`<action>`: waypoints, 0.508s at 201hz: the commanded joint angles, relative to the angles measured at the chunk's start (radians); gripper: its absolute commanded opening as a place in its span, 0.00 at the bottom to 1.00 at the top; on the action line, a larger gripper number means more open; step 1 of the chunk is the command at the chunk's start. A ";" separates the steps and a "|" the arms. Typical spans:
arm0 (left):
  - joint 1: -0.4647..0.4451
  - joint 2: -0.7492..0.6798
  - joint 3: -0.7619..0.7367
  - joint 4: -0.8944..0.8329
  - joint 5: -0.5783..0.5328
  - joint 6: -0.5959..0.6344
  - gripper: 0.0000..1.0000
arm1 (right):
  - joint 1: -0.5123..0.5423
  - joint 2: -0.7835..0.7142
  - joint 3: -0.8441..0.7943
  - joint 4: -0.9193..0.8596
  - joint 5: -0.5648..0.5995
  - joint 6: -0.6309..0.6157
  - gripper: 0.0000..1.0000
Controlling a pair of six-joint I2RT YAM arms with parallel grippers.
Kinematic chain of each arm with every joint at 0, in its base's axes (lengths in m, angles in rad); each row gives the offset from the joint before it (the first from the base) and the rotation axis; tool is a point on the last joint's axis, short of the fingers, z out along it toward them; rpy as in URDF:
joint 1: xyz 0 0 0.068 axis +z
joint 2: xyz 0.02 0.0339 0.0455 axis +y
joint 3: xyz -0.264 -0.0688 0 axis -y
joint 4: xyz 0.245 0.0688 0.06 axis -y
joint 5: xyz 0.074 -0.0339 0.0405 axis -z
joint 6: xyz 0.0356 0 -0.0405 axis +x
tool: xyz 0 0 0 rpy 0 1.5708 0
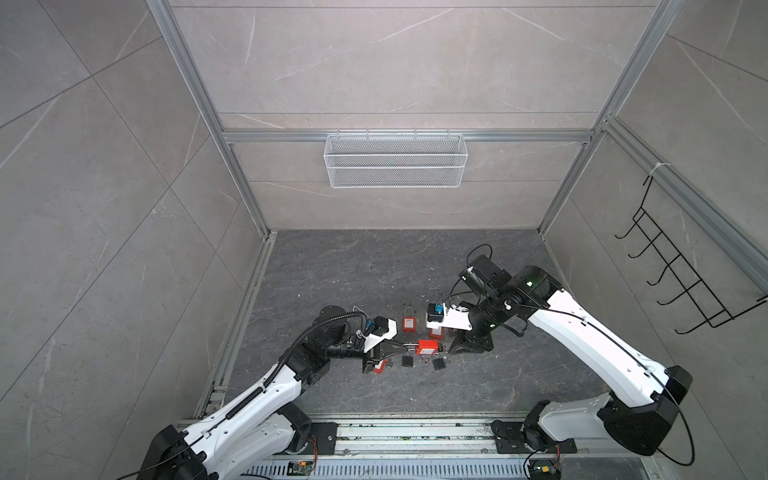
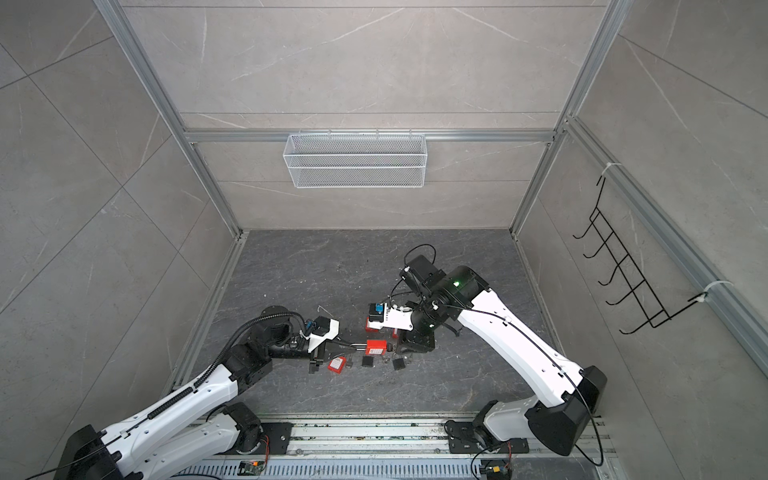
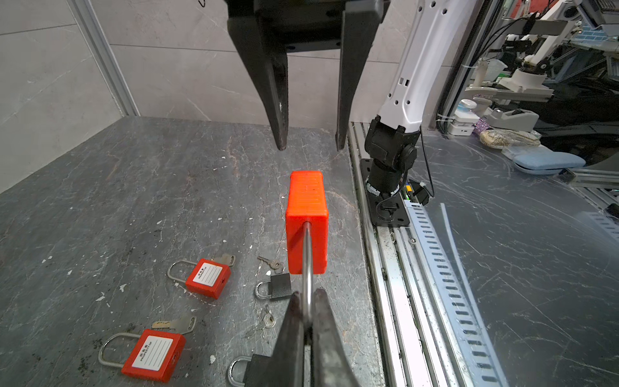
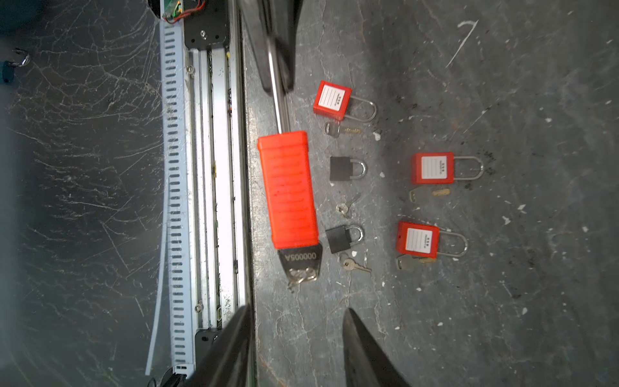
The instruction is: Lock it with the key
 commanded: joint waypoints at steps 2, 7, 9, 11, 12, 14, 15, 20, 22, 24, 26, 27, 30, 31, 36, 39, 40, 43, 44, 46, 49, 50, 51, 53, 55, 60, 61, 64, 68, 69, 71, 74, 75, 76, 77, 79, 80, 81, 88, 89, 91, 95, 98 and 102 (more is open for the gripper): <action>-0.005 0.000 0.050 0.039 0.062 -0.007 0.00 | -0.006 0.038 -0.007 -0.022 -0.036 -0.025 0.46; -0.006 0.002 0.051 0.042 0.065 -0.012 0.00 | -0.006 0.045 -0.008 -0.018 -0.046 -0.027 0.46; -0.006 0.001 0.051 0.045 0.066 -0.014 0.00 | -0.006 0.048 -0.008 -0.016 -0.048 -0.027 0.46; -0.007 0.001 0.051 0.047 0.066 -0.016 0.00 | -0.006 0.050 -0.008 -0.013 -0.050 -0.026 0.46; -0.008 0.002 0.052 0.048 0.066 -0.016 0.00 | -0.006 0.051 -0.008 -0.013 -0.052 -0.026 0.46; -0.007 0.002 0.052 0.050 0.066 -0.017 0.00 | -0.006 0.053 -0.009 -0.012 -0.053 -0.026 0.46; -0.008 0.002 0.052 0.052 0.066 -0.017 0.00 | -0.006 0.054 -0.010 -0.011 -0.055 -0.026 0.46; -0.008 0.001 0.050 0.057 0.066 -0.020 0.00 | -0.006 0.059 -0.010 -0.008 -0.063 -0.026 0.46; -0.007 0.001 0.050 0.058 0.067 -0.022 0.00 | -0.006 0.062 -0.010 -0.009 -0.065 -0.028 0.46; -0.007 0.002 0.049 0.060 0.066 -0.025 0.00 | -0.006 0.064 -0.011 -0.007 -0.067 -0.028 0.46; -0.007 0.002 0.051 0.062 0.067 -0.025 0.00 | -0.006 0.067 -0.012 -0.006 -0.067 -0.029 0.45; -0.007 0.002 0.051 0.064 0.068 -0.026 0.00 | -0.006 0.067 -0.013 -0.004 -0.067 -0.028 0.45; -0.007 0.002 0.051 0.067 0.069 -0.028 0.00 | -0.006 0.071 -0.015 -0.002 -0.067 -0.027 0.44; -0.007 0.001 0.051 0.069 0.069 -0.029 0.00 | -0.006 0.072 -0.016 0.000 -0.066 -0.027 0.44; -0.008 0.003 0.050 0.074 0.070 -0.035 0.00 | -0.006 0.075 -0.021 0.008 -0.064 -0.026 0.43; -0.008 0.005 0.052 0.077 0.072 -0.037 0.00 | -0.006 0.077 -0.026 0.012 -0.058 -0.026 0.43; -0.008 0.006 0.051 0.078 0.074 -0.038 0.00 | -0.006 0.077 -0.027 0.014 -0.057 -0.026 0.43; -0.008 0.006 0.052 0.083 0.077 -0.040 0.00 | -0.007 0.079 -0.033 0.022 -0.051 -0.024 0.42; -0.008 0.007 0.051 0.083 0.077 -0.042 0.00 | -0.006 0.079 -0.035 0.025 -0.049 -0.023 0.42; -0.009 0.009 0.052 0.087 0.079 -0.045 0.00 | -0.007 0.079 -0.039 0.031 -0.043 -0.021 0.42; -0.008 0.010 0.052 0.091 0.080 -0.049 0.00 | -0.006 0.078 -0.047 0.043 -0.037 -0.016 0.41; -0.008 0.012 0.052 0.094 0.081 -0.051 0.00 | -0.006 0.078 -0.049 0.046 -0.035 -0.014 0.40; -0.010 0.013 0.052 0.097 0.081 -0.053 0.00 | -0.006 0.078 -0.053 0.052 -0.034 -0.013 0.39; -0.010 0.015 0.050 0.101 0.082 -0.058 0.00 | -0.006 0.076 -0.057 0.059 -0.032 -0.011 0.38; -0.010 0.018 0.048 0.107 0.084 -0.061 0.00 | -0.006 0.075 -0.062 0.067 -0.029 -0.011 0.37; -0.012 0.022 0.045 0.119 0.085 -0.069 0.00 | -0.006 0.072 -0.074 0.085 -0.026 -0.009 0.35; -0.012 0.023 0.044 0.122 0.085 -0.071 0.00 | -0.006 0.071 -0.077 0.090 -0.024 -0.008 0.34; -0.011 0.024 0.042 0.129 0.086 -0.075 0.00 | -0.006 0.067 -0.087 0.107 -0.020 -0.004 0.34; -0.013 0.028 0.040 0.138 0.084 -0.081 0.00 | -0.006 0.058 -0.102 0.136 -0.017 0.007 0.34; -0.013 0.028 0.040 0.140 0.084 -0.082 0.00 | -0.006 0.056 -0.108 0.144 -0.017 0.009 0.34; -0.013 0.029 0.038 0.144 0.083 -0.086 0.00 | -0.006 0.050 -0.116 0.158 -0.017 0.014 0.35; -0.013 0.032 0.035 0.150 0.083 -0.089 0.00 | -0.006 0.041 -0.130 0.181 -0.017 0.021 0.34; -0.014 0.033 0.035 0.152 0.082 -0.091 0.00 | -0.006 0.038 -0.134 0.188 -0.017 0.023 0.34; -0.014 0.034 0.034 0.155 0.081 -0.092 0.00 | -0.006 0.035 -0.139 0.196 -0.018 0.026 0.34; -0.014 0.034 0.034 0.157 0.081 -0.093 0.00 | -0.006 0.031 -0.144 0.202 -0.019 0.026 0.34; -0.014 0.035 0.033 0.161 0.080 -0.096 0.00 | -0.006 0.025 -0.152 0.210 -0.021 0.026 0.34; -0.014 0.035 0.031 0.163 0.080 -0.096 0.00 | -0.006 0.023 -0.154 0.214 -0.023 0.025 0.35; -0.014 0.035 0.030 0.164 0.080 -0.097 0.00 | -0.006 0.019 -0.159 0.220 -0.024 0.024 0.34; -0.014 0.036 0.026 0.180 0.077 -0.105 0.00 | -0.006 -0.002 -0.185 0.248 -0.030 0.018 0.34; -0.015 0.036 0.025 0.182 0.077 -0.106 0.00 | -0.006 -0.006 -0.189 0.253 -0.031 0.018 0.35; -0.015 0.036 0.024 0.186 0.077 -0.107 0.00 | -0.006 -0.012 -0.197 0.261 -0.031 0.019 0.35; -0.015 0.037 0.021 0.192 0.075 -0.112 0.00 | -0.006 -0.024 -0.210 0.282 -0.028 0.025 0.34; -0.015 0.036 0.021 0.195 0.075 -0.113 0.00 | -0.006 -0.033 -0.219 0.296 -0.027 0.030 0.34; -0.015 0.037 0.020 0.198 0.075 -0.116 0.00 | -0.006 -0.043 -0.229 0.311 -0.025 0.034 0.34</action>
